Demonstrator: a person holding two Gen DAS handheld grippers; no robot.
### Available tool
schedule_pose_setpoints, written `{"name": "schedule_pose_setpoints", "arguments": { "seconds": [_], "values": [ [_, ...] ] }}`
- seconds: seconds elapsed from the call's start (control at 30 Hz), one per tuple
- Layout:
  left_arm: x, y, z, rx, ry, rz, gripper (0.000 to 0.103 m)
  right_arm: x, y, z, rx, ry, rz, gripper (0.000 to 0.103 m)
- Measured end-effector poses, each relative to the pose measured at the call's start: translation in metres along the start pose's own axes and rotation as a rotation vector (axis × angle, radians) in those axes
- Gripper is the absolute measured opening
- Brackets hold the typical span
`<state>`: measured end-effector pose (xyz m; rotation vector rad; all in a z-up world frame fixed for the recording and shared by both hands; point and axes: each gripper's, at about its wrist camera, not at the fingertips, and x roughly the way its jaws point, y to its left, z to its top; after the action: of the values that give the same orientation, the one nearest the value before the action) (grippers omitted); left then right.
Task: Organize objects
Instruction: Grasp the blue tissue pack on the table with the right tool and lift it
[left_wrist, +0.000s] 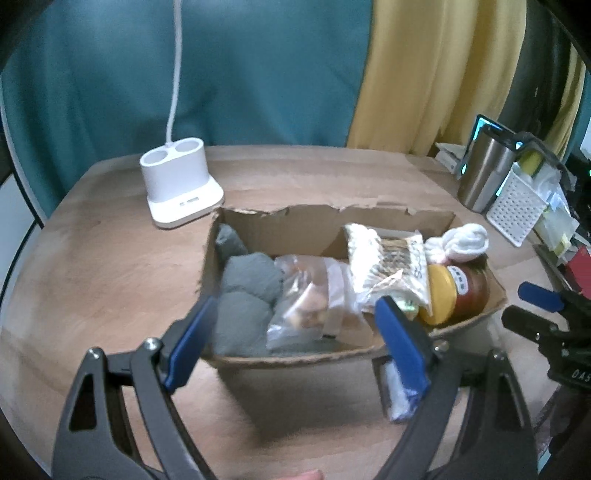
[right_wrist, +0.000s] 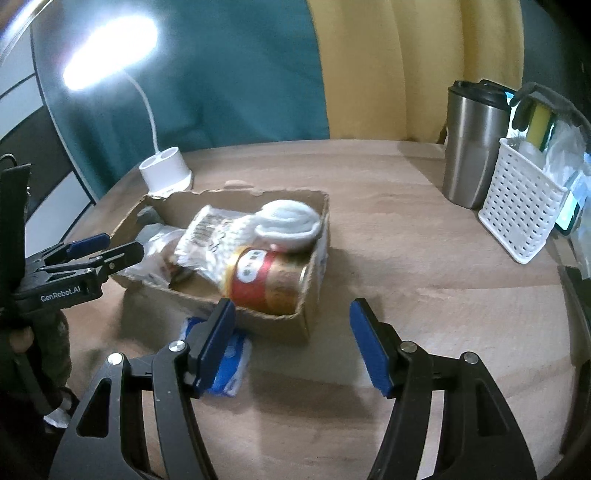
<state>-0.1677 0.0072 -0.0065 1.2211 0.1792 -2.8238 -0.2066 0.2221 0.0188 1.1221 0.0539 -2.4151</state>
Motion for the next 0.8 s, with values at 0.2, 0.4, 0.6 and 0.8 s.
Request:
{"name": "schedule_pose_setpoints", "arguments": {
  "seconds": [0.2,0.4,0.6,0.8],
  "values": [
    [-0.011,0.008,-0.011,-0.002,-0.012,-0.028,0.088,-0.003,0.013,-0.006,-0.009,0.014,-0.007,0.067],
    [-0.019,0.019,-0.019,-0.008,-0.022,-0.047,0.088,-0.003,0.025,-0.012,-0.012,0.03,-0.009,0.067],
    [-0.022,0.029,-0.026,-0.004,-0.019,-0.053,0.088,0.003,0.039,-0.017,-0.019,0.048,0.003,0.068],
    [-0.02,0.041,-0.032,-0.01,-0.007,-0.062,0.088,0.017,0.051,-0.019,-0.02,0.08,0.008,0.078]
  ]
}}
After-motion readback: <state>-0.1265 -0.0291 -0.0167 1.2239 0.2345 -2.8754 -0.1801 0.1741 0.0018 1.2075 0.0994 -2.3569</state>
